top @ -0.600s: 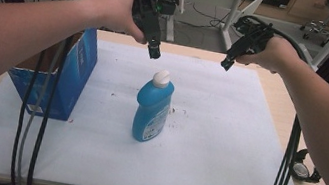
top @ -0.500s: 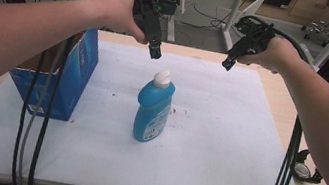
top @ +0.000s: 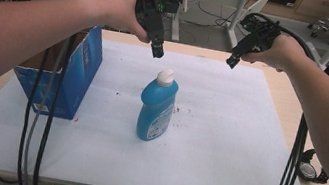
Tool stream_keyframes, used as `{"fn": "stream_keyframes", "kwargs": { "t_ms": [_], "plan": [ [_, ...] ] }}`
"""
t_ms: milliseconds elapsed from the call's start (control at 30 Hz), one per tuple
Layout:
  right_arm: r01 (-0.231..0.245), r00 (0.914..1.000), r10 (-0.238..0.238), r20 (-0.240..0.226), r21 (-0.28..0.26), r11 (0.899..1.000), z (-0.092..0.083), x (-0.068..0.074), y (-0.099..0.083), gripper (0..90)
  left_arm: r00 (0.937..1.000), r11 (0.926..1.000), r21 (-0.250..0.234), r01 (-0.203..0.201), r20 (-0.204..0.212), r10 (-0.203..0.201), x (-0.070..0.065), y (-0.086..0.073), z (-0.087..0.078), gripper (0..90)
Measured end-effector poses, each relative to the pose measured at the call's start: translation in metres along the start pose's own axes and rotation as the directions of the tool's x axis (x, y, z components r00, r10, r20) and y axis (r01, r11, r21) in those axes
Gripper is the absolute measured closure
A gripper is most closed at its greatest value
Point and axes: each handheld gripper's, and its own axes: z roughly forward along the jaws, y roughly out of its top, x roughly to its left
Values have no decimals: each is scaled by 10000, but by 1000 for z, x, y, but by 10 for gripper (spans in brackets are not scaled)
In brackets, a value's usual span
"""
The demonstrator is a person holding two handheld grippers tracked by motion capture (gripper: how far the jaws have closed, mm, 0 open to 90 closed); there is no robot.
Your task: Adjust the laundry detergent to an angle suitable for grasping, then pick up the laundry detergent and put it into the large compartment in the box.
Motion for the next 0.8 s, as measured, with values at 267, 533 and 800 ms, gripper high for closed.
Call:
{"fn": "stream_keyframes", "kwargs": {
  "t_ms": [267, 533, 800],
  "plan": [
    [33, 10000, -33, 9, 55, 10000, 1, 2, 0, 184, 10000, 10000, 22, 34, -1, -34, 2, -2, -1, 133],
    [50, 10000, -50, 41, 24, 10000, -1, 2, 0, 184, 9999, 9999, -120, 100, 45, -99, 2, -5, -5, 133],
    [79, 10000, -79, 36, 10, 10000, 1, 1, -1, 184, 9999, 9998, -150, 128, 37, -127, 2, -8, -9, 133]
  ]
}}
